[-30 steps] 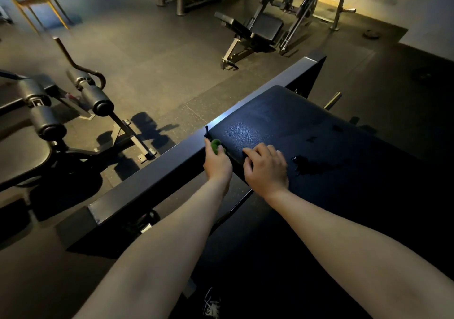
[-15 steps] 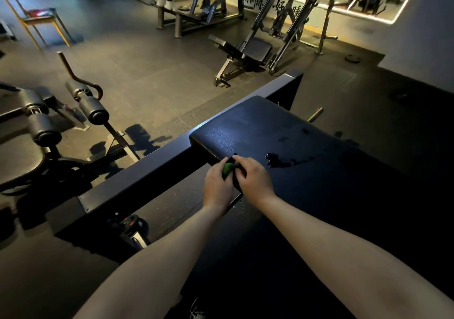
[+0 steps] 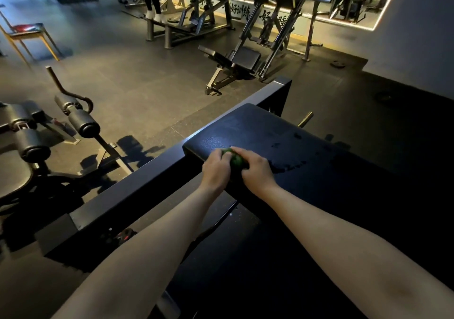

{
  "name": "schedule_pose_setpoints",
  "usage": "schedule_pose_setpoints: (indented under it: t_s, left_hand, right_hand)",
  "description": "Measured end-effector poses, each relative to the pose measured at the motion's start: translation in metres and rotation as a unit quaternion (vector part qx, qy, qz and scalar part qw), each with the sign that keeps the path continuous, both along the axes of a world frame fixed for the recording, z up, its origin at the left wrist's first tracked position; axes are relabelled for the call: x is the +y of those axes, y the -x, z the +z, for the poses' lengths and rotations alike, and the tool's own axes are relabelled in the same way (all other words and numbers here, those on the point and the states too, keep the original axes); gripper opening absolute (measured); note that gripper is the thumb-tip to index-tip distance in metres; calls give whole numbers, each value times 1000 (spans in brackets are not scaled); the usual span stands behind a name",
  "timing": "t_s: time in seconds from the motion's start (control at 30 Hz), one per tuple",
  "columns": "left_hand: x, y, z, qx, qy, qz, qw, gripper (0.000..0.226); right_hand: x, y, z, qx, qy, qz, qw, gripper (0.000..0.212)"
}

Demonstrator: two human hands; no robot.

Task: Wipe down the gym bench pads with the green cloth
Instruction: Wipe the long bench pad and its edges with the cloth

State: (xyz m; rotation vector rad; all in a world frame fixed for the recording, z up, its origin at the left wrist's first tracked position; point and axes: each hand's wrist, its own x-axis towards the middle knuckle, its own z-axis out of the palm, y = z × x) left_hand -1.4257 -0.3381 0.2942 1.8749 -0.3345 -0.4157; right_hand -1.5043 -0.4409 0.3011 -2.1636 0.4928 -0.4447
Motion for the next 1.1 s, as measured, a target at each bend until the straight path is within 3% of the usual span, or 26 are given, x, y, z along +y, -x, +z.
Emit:
schedule_pose_setpoints:
  t_s: [0.07,0.13,0.23,0.37,0.5,0.7,0.87,1.1]
  left_hand:
    - [3,-11,-6,-80,-22,6,997,41]
    - [3,-27,-11,-124,-58,4,991,49]
    - [-2,-35,-22,-104,-73,9,992,53]
    - [-22,-37,-27,-106,-137,37,984,54]
    - [-44,-46,-35,-106,-206,56,971,55]
    - [-56,-36,-49,-175,-289,82,938,52]
    - [-53,-33,-52,-186,-339,47,921,63]
    - [-42,-33,-47,-182,-329,-5,927,61]
  right_hand:
    - [-12,-6,1,14,68,-53,996,63]
    - [-14,-14,-3,46,112,5,993,65]
    - [-2,-21,-16,147,140,163,966,67]
    - [-9,-33,-30,144,221,131,956,65]
    - [-28,-51,-27,196,289,117,930,52]
    - [-58,-71,-27,214,281,101,930,21]
    - [-80,-81,-29,226,273,72,932,24]
    - [-116,-83,-25,252,254,-18,934,33]
